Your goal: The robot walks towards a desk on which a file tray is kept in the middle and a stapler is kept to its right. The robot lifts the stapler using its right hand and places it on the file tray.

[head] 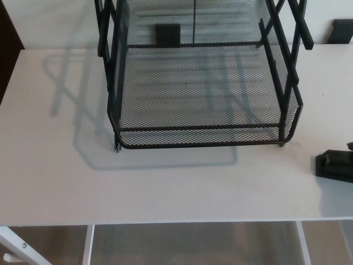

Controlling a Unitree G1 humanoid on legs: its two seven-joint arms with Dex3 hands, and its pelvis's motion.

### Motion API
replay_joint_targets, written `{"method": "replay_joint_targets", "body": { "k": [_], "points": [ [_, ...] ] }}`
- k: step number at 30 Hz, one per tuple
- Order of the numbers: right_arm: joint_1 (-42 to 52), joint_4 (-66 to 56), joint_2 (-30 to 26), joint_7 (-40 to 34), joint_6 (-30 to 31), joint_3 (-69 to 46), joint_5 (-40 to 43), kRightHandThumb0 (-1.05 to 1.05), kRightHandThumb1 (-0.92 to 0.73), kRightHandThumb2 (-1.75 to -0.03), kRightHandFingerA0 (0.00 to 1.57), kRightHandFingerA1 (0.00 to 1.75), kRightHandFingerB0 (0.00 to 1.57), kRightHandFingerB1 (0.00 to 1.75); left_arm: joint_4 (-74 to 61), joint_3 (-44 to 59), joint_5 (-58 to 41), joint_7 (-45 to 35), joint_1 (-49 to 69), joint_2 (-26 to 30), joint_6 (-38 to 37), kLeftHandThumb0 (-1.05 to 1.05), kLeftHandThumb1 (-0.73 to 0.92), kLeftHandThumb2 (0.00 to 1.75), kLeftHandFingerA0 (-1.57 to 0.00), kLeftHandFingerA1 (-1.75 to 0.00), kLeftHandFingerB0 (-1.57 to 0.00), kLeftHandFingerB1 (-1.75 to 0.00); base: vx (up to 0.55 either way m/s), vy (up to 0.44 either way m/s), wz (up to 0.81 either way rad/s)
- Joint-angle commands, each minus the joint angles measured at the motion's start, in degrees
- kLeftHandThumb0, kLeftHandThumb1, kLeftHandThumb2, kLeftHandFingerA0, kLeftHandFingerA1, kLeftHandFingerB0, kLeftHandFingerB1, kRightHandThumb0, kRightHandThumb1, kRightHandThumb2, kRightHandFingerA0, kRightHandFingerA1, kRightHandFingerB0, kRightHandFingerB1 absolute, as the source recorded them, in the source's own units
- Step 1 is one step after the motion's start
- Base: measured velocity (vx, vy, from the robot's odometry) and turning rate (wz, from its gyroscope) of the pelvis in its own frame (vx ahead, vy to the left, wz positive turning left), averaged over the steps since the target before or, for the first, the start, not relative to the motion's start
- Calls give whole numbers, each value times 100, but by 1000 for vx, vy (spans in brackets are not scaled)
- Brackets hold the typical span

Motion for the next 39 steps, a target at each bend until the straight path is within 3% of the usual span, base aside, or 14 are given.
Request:
{"method": "replay_joint_targets", "body": {
  "k": [1, 2, 4, 6, 7, 11, 12, 18, 21, 25, 27, 28, 29, 39],
  "points": [
    [335, 322, 174, -866, -803, 79, -672, -25, -43, -91, 31, 59, 13, 49, -3, -57, -37, -57, -3, 73, -182, -105, 72, 128, -19, -81, -13, -65, 0, 0, 0],
    [358, 389, 179, -1122, -976, 136, -861, -31, -63, -59, 55, 48, 29, 31, 44, -58, -31, -14, -29, 63, -181, -105, 72, 127, -22, -82, -12, -65, 0, 0, 0],
    [415, 496, 251, -1600, -1164, 167, -1076, -28, -65, -59, 72, 57, 34, 33, 95, -59, -26, 32, -43, 49, -184, -105, 71, 127, -23, -81, -11, -64, 0, 0, 0],
    [490, 599, 351, -2294, -1288, 185, -1352, -16, -71, -64, 89, 140, 52, 41, 99, -53, -40, 52, -57, 49, -125, -105, 70, 126, -30, -84, -8, -64, 0, 0, 0],
    [547, 645, 400, -2798, -1395, 201, -1548, -13, -69, -63, 88, 156, 59, 43, 103, -68, -22, 86, -61, 48, -114, -105, 71, 126, -32, -84, -8, -63, 0, 0, 0],
    [594, 670, 467, -3303, -1357, 251, -1776, -11, -72, -63, 91, 162, 78, 50, 144, -170, 86, 142, -68, 56, -161, -105, 72, 126, -37, -86, -7, -66, 0, 0, 0],
    [702, 559, 429, -3417, -1301, 273, -1884, -9, -66, -67, 103, 118, 97, 63, 169, -179, 85, 100, -67, 46, -138, -105, 71, 125, -38, -86, -9, -66, 0, 0, 0],
    [896, 707, 462, -4022, -1361, 334, -2058, -15, -70, -61, 99, 144, 98, 75, 160, -163, 21, 15, -2, 58, -166, -105, 70, 127, -31, -84, -6, -66, 0, 0, 0],
    [951, 786, 457, -4173, -1439, 313, -2061, -15, -68, -60, 95, 104, 99, 75, 119, -181, 16, -14, 1, 66, -141, -105, 70, 126, -34, -86, -8, -68, 0, 0, 0],
    [1036, 863, 408, -4397, -1437, 247, -2087, -15, -76, -63, 89, 171, 74, 133, 142, -248, 84, 86, 11, 70, -156, -105, 70, 127, -41, -89, -8, -69, 0, 0, 0],
    [1113, 796, 408, -4454, -1458, 139, -1991, -9, -73, -62, 91, 171, 73, 131, 152, -260, 91, 90, -8, 81, -133, -105, 70, 126, -42, -89, -8, -69, 0, 0, 0],
    [1145, 787, 406, -4407, -1504, 75, -1880, -13, -56, -90, 116, 136, 93, 116, 160, -287, 118, 102, -9, 87, -142, -105, 71, 126, -43, -88, -8, -68, 0, 0, 0],
    [1168, 788, 401, -4377, -1556, 28, -1795, -6, -74, -68, 80, 174, 74, 143, 163, -291, 121, 98, -2, 88, -147, -105, 70, 126, -41, -88, -7, -68, 0, 0, 0],
    [1545, 559, 320, -4097, -1648, -840, -1241, -8, -70, -79, 77, 173, 71, 147, 115, -227, 5, -41, 15, 108, -55, -105, 69, 127, -37, -88, -9, -68, 0, 0, 0]
  ]
}}
